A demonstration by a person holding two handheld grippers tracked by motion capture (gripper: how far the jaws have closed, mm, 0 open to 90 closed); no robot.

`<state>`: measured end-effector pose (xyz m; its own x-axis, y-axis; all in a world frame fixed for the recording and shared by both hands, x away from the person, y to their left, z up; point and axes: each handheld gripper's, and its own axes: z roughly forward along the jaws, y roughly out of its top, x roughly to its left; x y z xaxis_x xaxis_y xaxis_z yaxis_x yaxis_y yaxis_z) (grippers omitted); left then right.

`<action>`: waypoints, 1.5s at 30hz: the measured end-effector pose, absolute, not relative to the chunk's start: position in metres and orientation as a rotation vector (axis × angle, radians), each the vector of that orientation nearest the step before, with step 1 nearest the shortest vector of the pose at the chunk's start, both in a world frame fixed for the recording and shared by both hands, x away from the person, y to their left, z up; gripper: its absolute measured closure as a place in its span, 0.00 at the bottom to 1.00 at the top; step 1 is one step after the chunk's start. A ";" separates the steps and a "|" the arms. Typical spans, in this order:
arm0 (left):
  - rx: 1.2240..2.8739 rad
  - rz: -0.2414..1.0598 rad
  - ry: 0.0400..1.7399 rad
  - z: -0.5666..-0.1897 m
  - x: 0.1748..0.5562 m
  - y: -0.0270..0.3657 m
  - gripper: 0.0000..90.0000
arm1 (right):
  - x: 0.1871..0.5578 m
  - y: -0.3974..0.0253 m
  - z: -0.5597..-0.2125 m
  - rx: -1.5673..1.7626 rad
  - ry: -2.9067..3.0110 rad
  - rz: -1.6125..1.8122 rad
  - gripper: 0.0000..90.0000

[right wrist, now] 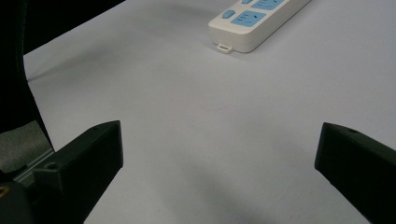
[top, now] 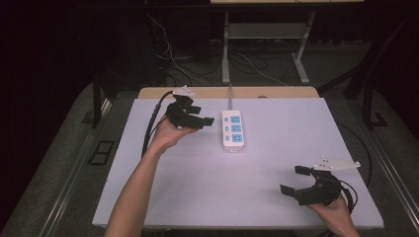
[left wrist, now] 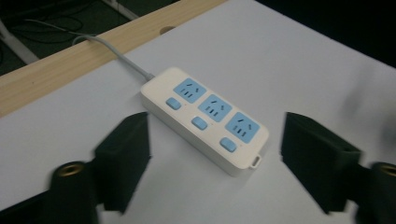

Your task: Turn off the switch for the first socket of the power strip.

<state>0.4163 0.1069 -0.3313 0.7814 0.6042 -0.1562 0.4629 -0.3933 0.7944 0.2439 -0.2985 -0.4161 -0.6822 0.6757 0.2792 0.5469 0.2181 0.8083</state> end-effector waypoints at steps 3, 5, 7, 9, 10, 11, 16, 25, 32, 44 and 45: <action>2.064 0.213 0.794 -0.330 0.408 0.110 0.05 | 0.244 -0.298 -0.416 1.184 2.348 1.466 0.01; 2.056 0.207 0.790 -0.330 0.403 0.113 0.00 | 0.244 -0.298 -0.416 1.183 2.349 1.465 0.01; 2.054 0.223 0.794 -0.329 0.398 0.115 0.00 | 0.244 -0.298 -0.416 1.182 2.347 1.465 0.01; 2.051 0.233 0.796 -0.329 0.393 0.119 0.00 | 0.243 -0.297 -0.416 1.184 2.348 1.467 0.01; 2.043 0.233 0.799 -0.329 0.390 0.120 0.00 | 0.243 -0.297 -0.416 1.183 2.348 1.466 0.01; 2.037 0.232 0.803 -0.329 0.388 0.122 0.00 | 0.243 -0.297 -0.416 1.184 2.347 1.466 0.01; 2.005 0.251 0.828 -0.331 0.380 0.130 0.00 | 0.243 -0.296 -0.416 1.182 2.353 1.464 0.01; 1.975 0.272 0.849 -0.341 0.358 0.148 0.00 | 0.243 -0.297 -0.416 1.180 2.352 1.466 0.01; 1.949 0.271 0.850 -0.350 0.337 0.155 0.00 | 0.243 -0.296 -0.416 1.183 2.352 1.466 0.01; 1.901 0.257 0.857 -0.374 0.303 0.168 0.00 | 0.242 -0.294 -0.417 1.179 2.355 1.466 0.01; 1.897 0.255 0.857 -0.376 0.300 0.168 0.00 | 0.242 -0.294 -0.417 1.180 2.355 1.466 0.01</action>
